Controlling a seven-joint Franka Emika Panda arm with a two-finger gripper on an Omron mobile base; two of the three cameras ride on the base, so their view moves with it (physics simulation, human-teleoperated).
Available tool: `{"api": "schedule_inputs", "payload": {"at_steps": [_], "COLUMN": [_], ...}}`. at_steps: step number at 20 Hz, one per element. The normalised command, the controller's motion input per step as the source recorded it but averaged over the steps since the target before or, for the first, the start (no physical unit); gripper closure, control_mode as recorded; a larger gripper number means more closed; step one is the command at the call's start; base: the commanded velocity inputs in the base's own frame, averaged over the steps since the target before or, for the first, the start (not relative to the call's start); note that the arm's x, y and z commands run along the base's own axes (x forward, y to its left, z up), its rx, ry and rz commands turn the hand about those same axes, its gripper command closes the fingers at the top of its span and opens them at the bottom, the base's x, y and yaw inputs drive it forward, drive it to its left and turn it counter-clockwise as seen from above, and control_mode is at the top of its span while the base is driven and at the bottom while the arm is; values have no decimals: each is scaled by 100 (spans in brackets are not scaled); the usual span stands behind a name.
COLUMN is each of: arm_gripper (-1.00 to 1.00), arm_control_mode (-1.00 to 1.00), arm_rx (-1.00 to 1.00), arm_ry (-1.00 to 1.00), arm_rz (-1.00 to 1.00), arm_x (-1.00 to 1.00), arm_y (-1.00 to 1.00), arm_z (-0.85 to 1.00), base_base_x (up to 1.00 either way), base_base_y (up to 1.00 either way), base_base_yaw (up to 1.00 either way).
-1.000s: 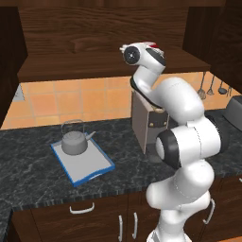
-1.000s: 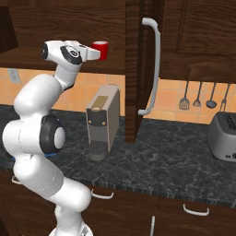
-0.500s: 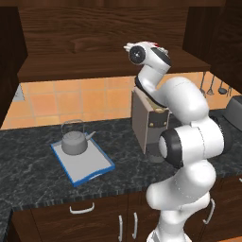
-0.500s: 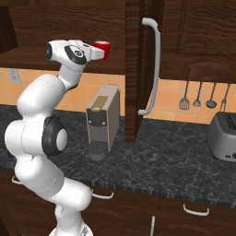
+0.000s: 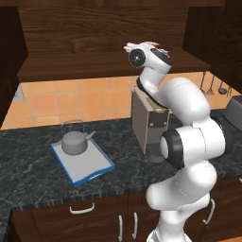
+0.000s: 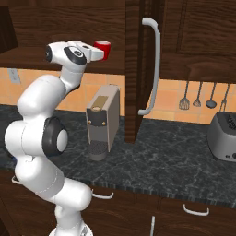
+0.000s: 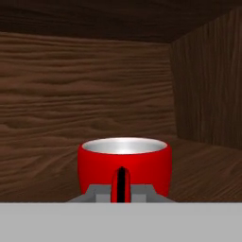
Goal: Pick the kettle from the counter and place it on the tray. Then pick the mug from the cabinet and place it on the tray. Then close the cabinet doors.
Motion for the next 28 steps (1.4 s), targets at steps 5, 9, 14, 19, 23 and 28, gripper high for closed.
{"api": "schedule_inputs", "payload": {"at_steps": [5,9,14,19,23,28], "arm_gripper": [100,100,100,100,100,100], "arm_control_mode": [-100,-100,-100,-100,-100,-100], "arm_rx": [0,0,3,6,0,-7], "arm_ry": [0,-6,-2,0,0,-3], "arm_rz": [0,-2,-7,-9,1,17], "arm_x": [-12,-51,-88,-99,-100,-97], "arm_y": [0,0,14,35,47,34], "arm_z": [-8,-8,-10,-1,0,-9], "base_base_x": [0,0,0,0,0,0], "base_base_y": [0,0,0,0,0,0], "base_base_yaw": [0,0,0,0,0,0]}}
